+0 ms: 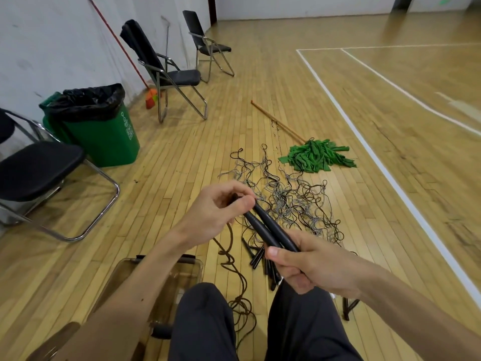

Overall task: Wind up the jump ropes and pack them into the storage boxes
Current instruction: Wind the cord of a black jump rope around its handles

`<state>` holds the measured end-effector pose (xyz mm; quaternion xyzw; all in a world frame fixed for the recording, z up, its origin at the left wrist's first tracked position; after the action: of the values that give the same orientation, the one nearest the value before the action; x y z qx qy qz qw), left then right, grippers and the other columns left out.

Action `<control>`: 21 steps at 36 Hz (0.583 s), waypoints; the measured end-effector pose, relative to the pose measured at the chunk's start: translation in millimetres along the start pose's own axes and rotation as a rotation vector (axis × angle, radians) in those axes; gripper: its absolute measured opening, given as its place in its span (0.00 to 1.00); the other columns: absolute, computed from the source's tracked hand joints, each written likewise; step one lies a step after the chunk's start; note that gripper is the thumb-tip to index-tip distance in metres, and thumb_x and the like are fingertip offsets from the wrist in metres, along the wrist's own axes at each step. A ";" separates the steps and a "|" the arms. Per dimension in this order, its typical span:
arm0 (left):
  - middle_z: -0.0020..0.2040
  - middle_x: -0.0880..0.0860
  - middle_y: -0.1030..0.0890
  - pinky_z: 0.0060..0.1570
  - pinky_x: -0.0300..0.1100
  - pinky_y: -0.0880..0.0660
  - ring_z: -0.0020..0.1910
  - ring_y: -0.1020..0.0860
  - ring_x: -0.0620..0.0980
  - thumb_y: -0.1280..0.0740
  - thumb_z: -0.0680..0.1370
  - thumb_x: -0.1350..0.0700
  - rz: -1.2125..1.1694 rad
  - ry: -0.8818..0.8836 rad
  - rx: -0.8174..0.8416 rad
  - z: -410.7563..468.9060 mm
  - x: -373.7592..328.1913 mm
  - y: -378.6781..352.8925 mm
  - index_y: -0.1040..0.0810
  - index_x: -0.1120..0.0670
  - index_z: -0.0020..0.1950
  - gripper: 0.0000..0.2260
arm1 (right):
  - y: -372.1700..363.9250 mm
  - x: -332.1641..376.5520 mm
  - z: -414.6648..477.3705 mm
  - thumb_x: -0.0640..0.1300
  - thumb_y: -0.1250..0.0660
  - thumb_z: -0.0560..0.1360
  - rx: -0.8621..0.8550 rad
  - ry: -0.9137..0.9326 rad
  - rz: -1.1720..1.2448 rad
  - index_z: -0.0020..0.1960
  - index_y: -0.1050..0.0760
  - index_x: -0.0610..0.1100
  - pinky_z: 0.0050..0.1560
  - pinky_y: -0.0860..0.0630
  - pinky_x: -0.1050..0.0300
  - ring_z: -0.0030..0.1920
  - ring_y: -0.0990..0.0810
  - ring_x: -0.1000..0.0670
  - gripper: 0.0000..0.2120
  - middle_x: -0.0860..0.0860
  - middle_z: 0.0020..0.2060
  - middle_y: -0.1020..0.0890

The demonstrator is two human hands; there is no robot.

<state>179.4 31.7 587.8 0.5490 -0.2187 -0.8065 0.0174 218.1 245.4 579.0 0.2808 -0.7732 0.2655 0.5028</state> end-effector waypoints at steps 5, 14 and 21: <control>0.41 0.67 0.24 0.33 0.56 0.30 0.36 0.29 0.65 0.39 0.79 0.36 -0.046 0.001 -0.007 -0.9 -1.2 -4.5 0.17 0.45 0.50 0.17 | -4.1 5.8 -1.8 0.53 0.37 0.78 -0.040 0.000 -0.051 0.49 0.28 0.42 0.28 0.41 0.63 0.28 0.42 0.53 0.14 0.52 0.30 0.39; 0.29 0.50 0.31 0.28 0.35 0.35 0.27 0.31 0.47 0.42 0.81 0.41 -0.391 0.210 -0.245 3.4 -5.7 -38.7 0.26 0.54 0.36 0.21 | -12.1 9.2 -3.1 0.50 0.37 0.81 0.013 0.047 -0.058 0.44 0.34 0.43 0.29 0.33 0.61 0.27 0.35 0.52 0.13 0.51 0.29 0.35; 0.28 0.50 0.30 0.34 0.44 0.33 0.30 0.31 0.52 0.41 0.78 0.42 -0.322 0.255 -0.167 8.4 -16.6 -39.4 0.31 0.54 0.34 0.19 | -5.7 8.0 -9.4 0.45 0.37 0.83 0.120 -0.009 0.015 0.50 0.34 0.44 0.36 0.28 0.59 0.30 0.30 0.51 0.07 0.50 0.31 0.32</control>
<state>186.9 74.5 590.2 0.6709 -0.0567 -0.7384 -0.0385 225.4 246.6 590.5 0.3059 -0.7601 0.3140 0.4796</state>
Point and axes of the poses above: each hand's wrist, its own z-axis towards the middle knuckle, its own y-axis out of the back of the hand, x = y × z, the point moved 1 cm from there along z, towards the middle knuckle
